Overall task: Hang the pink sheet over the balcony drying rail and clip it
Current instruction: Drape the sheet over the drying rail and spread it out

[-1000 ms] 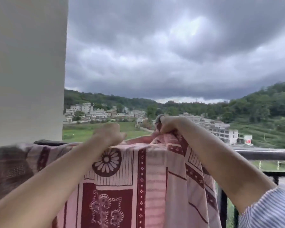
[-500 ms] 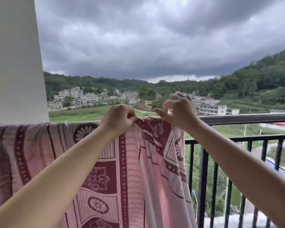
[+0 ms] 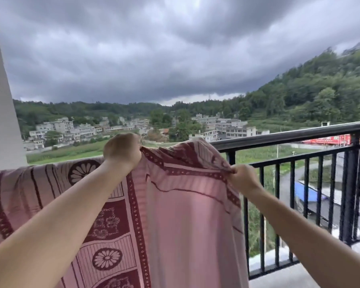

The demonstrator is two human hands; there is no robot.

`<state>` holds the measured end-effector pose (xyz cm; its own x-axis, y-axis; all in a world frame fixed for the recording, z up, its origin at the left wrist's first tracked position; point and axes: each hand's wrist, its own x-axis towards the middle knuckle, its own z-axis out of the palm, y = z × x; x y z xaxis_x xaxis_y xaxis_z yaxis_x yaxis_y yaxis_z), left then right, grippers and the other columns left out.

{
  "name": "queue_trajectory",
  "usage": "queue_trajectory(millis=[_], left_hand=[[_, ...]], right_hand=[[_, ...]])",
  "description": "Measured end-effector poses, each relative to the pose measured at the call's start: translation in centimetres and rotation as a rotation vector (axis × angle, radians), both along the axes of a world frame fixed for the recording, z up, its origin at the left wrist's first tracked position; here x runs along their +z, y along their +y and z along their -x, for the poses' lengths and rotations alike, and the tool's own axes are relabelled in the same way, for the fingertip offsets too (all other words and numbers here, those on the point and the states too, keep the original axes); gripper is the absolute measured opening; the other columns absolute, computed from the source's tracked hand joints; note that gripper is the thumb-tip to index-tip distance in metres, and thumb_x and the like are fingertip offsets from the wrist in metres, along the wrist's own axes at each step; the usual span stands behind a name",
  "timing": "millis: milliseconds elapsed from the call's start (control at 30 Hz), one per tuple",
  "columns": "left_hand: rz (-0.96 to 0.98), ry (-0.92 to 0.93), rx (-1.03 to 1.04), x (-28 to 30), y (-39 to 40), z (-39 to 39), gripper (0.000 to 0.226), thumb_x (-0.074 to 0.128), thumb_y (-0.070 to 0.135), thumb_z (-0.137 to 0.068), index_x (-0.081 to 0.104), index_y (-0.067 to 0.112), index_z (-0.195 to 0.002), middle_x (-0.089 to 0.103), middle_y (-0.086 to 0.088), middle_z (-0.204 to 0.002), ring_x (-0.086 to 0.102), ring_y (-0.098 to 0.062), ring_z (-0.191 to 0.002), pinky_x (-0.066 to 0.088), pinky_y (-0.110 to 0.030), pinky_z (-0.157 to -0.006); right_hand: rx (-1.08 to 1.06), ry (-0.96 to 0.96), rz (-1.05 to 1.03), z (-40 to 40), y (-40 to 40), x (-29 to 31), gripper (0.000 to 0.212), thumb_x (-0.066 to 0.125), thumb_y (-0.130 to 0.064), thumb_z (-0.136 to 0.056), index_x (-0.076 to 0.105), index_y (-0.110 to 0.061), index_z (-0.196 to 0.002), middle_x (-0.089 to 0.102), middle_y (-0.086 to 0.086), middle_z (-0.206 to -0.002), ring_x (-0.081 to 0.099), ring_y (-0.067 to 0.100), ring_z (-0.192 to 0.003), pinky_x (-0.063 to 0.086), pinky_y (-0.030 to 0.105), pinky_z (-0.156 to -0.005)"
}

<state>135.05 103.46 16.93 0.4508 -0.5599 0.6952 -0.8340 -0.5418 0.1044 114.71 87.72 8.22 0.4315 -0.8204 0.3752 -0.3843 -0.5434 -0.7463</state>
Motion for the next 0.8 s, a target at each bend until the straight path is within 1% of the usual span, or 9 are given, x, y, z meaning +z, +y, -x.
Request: queue_trajectory(millis=[100, 200, 267, 367, 500, 567, 633, 733, 800], left_hand=[[0.128, 0.024, 0.002, 0.7, -1.0, -0.7, 0.015, 0.045, -0.002, -0.088, 0.059, -0.007, -0.09, 0.064, -0.022, -0.086, 0.056, -0.032, -0.076, 0.042, -0.035, -0.064], [0.223, 0.009, -0.001, 2.7, -2.8, -0.5, 0.021, 0.038, -0.005, -0.087, 0.056, -0.01, -0.098, 0.06, -0.029, -0.098, 0.058, -0.037, -0.088, 0.042, -0.038, -0.068], [0.243, -0.005, 0.013, 4.2, -4.2, -0.3, 0.024, 0.036, -0.005, -0.087, 0.052, -0.009, -0.104, 0.054, -0.03, -0.106, 0.056, -0.04, -0.095, 0.046, -0.04, -0.076], [0.174, -0.024, 0.074, 5.7, -6.7, -0.6, 0.027, 0.04, 0.001, -0.09, 0.047, -0.008, -0.115, 0.046, -0.03, -0.12, 0.054, -0.042, -0.103, 0.047, -0.04, -0.086], [-0.246, 0.168, 0.186, 5.2, -10.1, -2.5, 0.04, 0.04, 0.02, -0.094, 0.04, 0.0, -0.128, 0.029, -0.021, -0.144, 0.044, -0.034, -0.124, 0.037, -0.039, -0.103], [-0.603, 0.259, 0.23, 4.1, -10.7, -3.1, 0.048, 0.037, 0.035, -0.094, 0.045, 0.003, -0.129, 0.04, -0.015, -0.142, 0.045, -0.028, -0.125, 0.036, -0.036, -0.106], [-0.789, 0.25, 0.252, 3.3, -11.0, -2.7, 0.048, 0.037, 0.039, -0.094, 0.055, 0.003, -0.12, 0.054, -0.013, -0.131, 0.052, -0.026, -0.117, 0.04, -0.035, -0.1], [-0.541, 0.203, 0.04, 3.2, -11.3, -0.3, 0.038, 0.038, 0.031, -0.095, 0.063, 0.003, -0.1, 0.063, -0.013, -0.102, 0.059, -0.023, -0.091, 0.046, -0.031, -0.08], [-0.263, 0.243, -0.193, 2.8, -11.3, 2.6, 0.034, 0.042, 0.026, -0.094, 0.063, 0.0, -0.089, 0.058, -0.008, -0.077, 0.052, -0.016, -0.067, 0.046, -0.027, -0.066]], right_hand=[[-0.273, -0.144, 0.314, 2.6, -2.9, 7.1, 0.025, 0.053, -0.008, -0.085, 0.067, 0.004, -0.067, 0.055, 0.009, -0.053, 0.05, 0.024, -0.055, 0.037, 0.023, -0.045], [-0.404, -0.097, 0.566, 0.5, -5.4, 14.7, 0.023, 0.044, 0.002, -0.083, 0.063, 0.01, -0.094, 0.065, 0.027, -0.094, 0.06, 0.036, -0.089, 0.046, 0.03, -0.067], [-0.417, -0.036, 0.699, -2.0, -7.4, 18.9, 0.029, 0.038, 0.003, -0.084, 0.057, 0.011, -0.104, 0.054, 0.031, -0.117, 0.056, 0.04, -0.102, 0.045, 0.039, -0.082], [-0.327, 0.056, 0.782, -5.6, -10.4, 22.1, 0.032, 0.035, 0.001, -0.086, 0.047, 0.009, -0.114, 0.024, 0.024, -0.146, 0.054, 0.04, -0.107, 0.044, 0.04, -0.086], [0.085, 0.416, 0.562, -10.4, -14.9, 18.4, 0.045, 0.037, -0.03, -0.091, 0.034, -0.014, -0.133, 0.038, 0.014, -0.141, 0.043, 0.031, -0.124, 0.036, 0.04, -0.102], [0.298, 0.738, 0.329, -11.3, -16.0, 15.6, 0.04, 0.048, -0.036, -0.087, 0.048, -0.015, -0.121, 0.054, 0.014, -0.127, 0.058, 0.026, -0.103, 0.048, 0.036, -0.087], [0.399, 0.837, 0.091, -10.9, -15.7, 14.1, 0.039, 0.05, -0.025, -0.089, 0.045, -0.012, -0.126, 0.051, 0.015, -0.13, 0.06, 0.025, -0.095, 0.051, 0.036, -0.082], [0.437, 0.969, 0.137, -9.6, -15.4, 13.6, 0.043, 0.044, -0.025, -0.093, 0.039, -0.007, -0.132, 0.049, 0.014, -0.133, 0.053, 0.034, -0.114, 0.045, 0.042, -0.098], [0.464, 0.852, 0.206, -9.0, -15.3, 13.5, 0.036, 0.045, -0.025, -0.093, 0.049, -0.003, -0.122, 0.058, 0.016, -0.122, 0.059, 0.031, -0.106, 0.05, 0.037, -0.091]])
